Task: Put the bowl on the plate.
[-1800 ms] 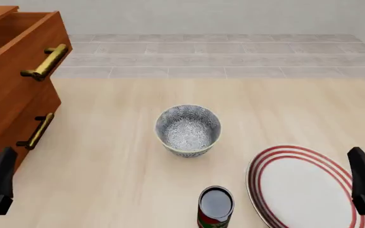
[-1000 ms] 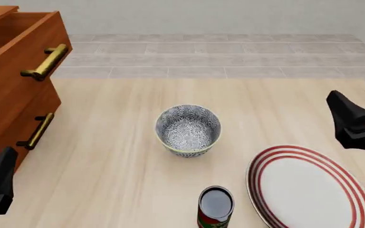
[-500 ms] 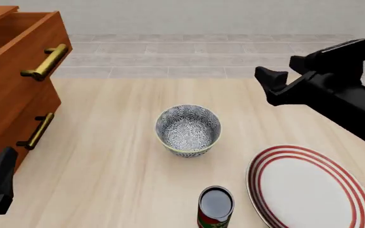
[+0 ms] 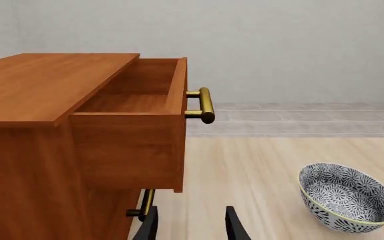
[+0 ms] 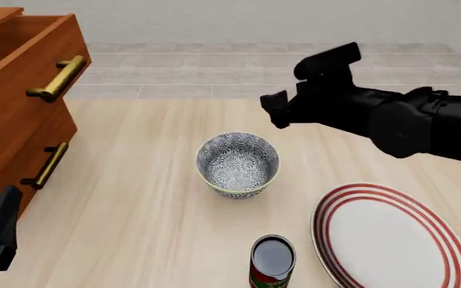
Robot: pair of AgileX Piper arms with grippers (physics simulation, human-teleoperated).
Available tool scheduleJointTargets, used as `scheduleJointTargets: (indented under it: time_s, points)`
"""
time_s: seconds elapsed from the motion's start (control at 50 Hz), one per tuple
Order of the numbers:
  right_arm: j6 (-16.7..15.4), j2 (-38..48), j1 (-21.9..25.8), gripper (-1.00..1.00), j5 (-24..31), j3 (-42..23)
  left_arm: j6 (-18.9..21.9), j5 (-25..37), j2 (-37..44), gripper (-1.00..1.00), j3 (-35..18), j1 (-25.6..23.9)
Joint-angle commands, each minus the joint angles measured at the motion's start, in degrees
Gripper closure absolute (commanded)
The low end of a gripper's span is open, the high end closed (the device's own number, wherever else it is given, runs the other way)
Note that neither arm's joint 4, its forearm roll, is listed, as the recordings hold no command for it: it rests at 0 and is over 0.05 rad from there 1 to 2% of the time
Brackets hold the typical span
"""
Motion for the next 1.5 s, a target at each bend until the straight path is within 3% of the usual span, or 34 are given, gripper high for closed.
scheduleJointTargets:
  time_s: [0.02, 0.14, 0.18, 0.38, 0.48, 1.5]
  points:
    - [2.1, 7.9, 1.8, -1.00, 5.3, -6.5, 0.0, 0.0, 0.0, -1.00, 0.0, 0.0]
    - [3.0, 10.5, 1.8, -1.00, 7.2, -8.8, 0.0, 0.0, 0.0, -1.00, 0.0, 0.0]
    - [4.8, 11.3, 2.1, -1.00, 7.9, -9.6, 0.0, 0.0, 0.0, -1.00, 0.0, 0.0]
    - [0.7, 15.9, -1.1, -1.00, 9.3, -12.4, 0.0, 0.0, 0.0, -1.00, 0.0, 0.0]
    - [0.5, 17.0, -1.3, -1.00, 10.1, -12.6, 0.0, 0.0, 0.0, -1.00, 0.0, 0.0]
    - [2.0, 24.7, -2.5, -1.00, 6.4, -7.0, 0.0, 0.0, 0.0, -1.00, 0.0, 0.0]
